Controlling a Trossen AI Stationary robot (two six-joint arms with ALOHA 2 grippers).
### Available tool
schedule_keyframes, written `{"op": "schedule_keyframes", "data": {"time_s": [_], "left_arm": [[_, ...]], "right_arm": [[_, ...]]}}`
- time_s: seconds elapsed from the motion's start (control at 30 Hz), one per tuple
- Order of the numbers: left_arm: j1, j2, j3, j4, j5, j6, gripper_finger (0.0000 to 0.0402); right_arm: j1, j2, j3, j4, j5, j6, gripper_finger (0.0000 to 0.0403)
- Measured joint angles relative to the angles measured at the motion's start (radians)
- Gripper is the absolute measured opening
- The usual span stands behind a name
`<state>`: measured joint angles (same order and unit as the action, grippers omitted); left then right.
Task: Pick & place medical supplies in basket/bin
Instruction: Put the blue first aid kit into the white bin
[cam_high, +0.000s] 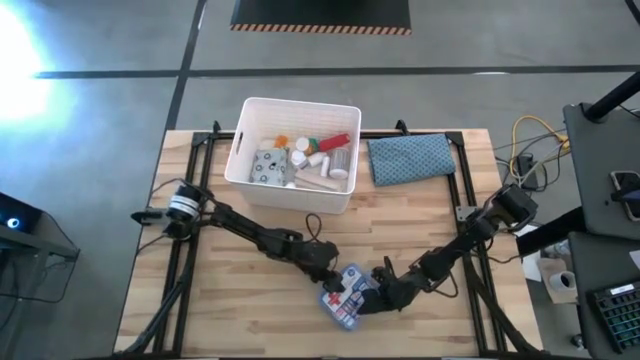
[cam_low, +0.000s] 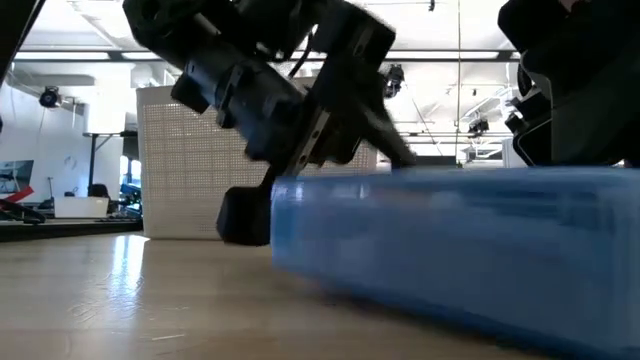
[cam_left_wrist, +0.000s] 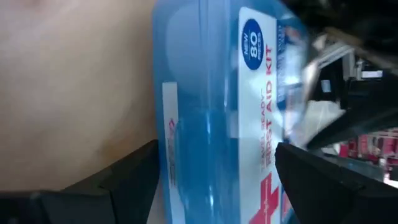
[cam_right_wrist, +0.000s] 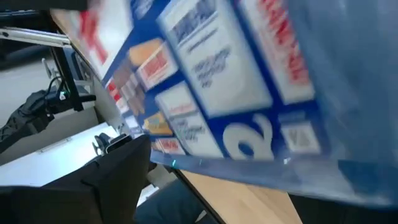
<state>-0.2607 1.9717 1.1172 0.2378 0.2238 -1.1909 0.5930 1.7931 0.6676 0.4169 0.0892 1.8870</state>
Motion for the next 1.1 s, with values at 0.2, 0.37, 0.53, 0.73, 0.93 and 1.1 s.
{"op": "schedule_keyframes", "data": {"time_s": [0.2,0.37,0.53,0.73,0.93,1.1], "left_arm": [[0.002,-0.012,0.063,0.032,-0.004,0.002,0.029],[0.002,-0.013,0.106,0.015,-0.01,0.049,0.029],[0.002,-0.013,0.108,0.003,-0.008,0.063,0.029],[-0.004,-0.016,0.103,-0.05,-0.019,0.116,0.028],[0.0,-0.016,0.104,-0.059,-0.026,0.15,0.0198],[0.002,-0.059,0.108,-0.142,-0.04,0.154,0.015]], "right_arm": [[-0.001,-0.001,-0.02,0.003,0.026,-0.014,0.0327],[-0.009,-0.001,-0.03,0.011,0.038,-0.056,0.0327],[-0.014,-0.003,-0.032,0.013,0.033,-0.068,0.0327],[-0.017,-0.02,-0.035,0.005,0.042,-0.14,0.0327],[-0.02,-0.056,-0.038,-0.021,0.056,-0.221,0.0327],[-0.01,-0.08,-0.04,-0.044,0.069,-0.322,0.0327]]}}
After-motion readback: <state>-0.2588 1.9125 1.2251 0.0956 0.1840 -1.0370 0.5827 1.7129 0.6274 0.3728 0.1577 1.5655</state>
